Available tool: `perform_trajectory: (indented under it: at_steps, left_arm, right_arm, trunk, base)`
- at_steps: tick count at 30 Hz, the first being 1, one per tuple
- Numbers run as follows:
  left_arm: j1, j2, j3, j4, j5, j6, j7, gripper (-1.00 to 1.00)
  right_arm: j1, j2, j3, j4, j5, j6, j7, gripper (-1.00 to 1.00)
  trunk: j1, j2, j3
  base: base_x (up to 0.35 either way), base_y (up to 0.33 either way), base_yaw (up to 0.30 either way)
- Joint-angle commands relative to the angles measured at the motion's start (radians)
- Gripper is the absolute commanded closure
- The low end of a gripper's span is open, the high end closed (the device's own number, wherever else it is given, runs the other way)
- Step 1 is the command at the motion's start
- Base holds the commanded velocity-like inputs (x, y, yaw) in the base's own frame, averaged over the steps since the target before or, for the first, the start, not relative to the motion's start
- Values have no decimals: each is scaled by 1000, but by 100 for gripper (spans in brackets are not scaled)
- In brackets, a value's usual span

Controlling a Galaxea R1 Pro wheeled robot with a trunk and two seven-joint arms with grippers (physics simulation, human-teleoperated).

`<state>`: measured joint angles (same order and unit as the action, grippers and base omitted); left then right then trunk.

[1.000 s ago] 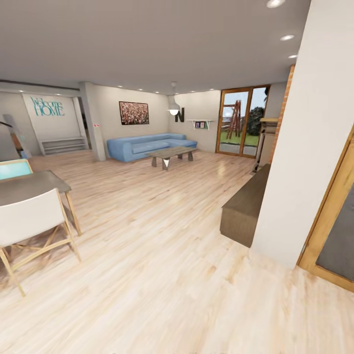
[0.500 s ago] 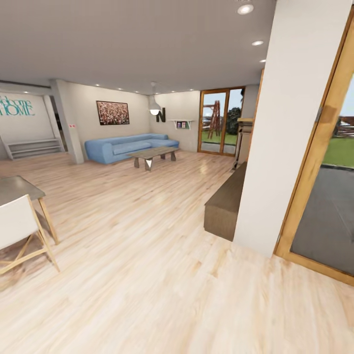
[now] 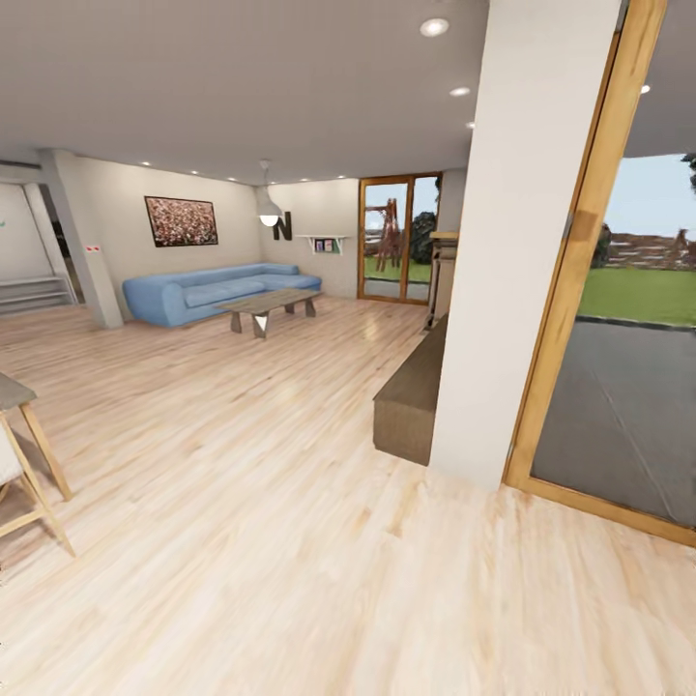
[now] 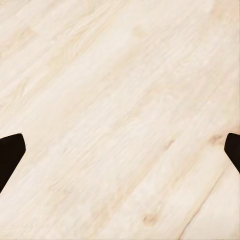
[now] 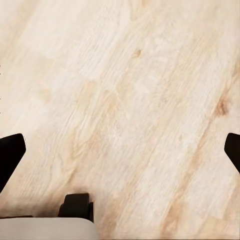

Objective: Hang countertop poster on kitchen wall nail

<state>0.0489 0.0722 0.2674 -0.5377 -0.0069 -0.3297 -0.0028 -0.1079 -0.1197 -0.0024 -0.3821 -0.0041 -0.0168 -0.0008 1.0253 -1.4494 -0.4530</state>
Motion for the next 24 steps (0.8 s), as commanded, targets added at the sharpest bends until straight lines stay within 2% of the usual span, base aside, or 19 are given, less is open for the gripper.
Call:
perform_trajectory:
  at_steps: [1,6,24]
  left_arm:
    - [0,0,1,-1,-1,-2,-1,-100]
    - [0,0,1,-1,-1,-2,-2,-100]
    - [0,1,1,-1,-1,-2,-2,-100]
  right_arm:
    - [0,0,0,0,0,-2,0,-100]
    - [0,0,1,0,0,-2,1,-100]
    - [0,0,1,0,0,-2,2,-100]
  trunk:
    - [0,-1,-1]
    - [0,-1,-1]
    - [0,-1,0]
  base:
    - [-225,158,-32]
    - [-241,181,-150]
    - [-251,195,-263]
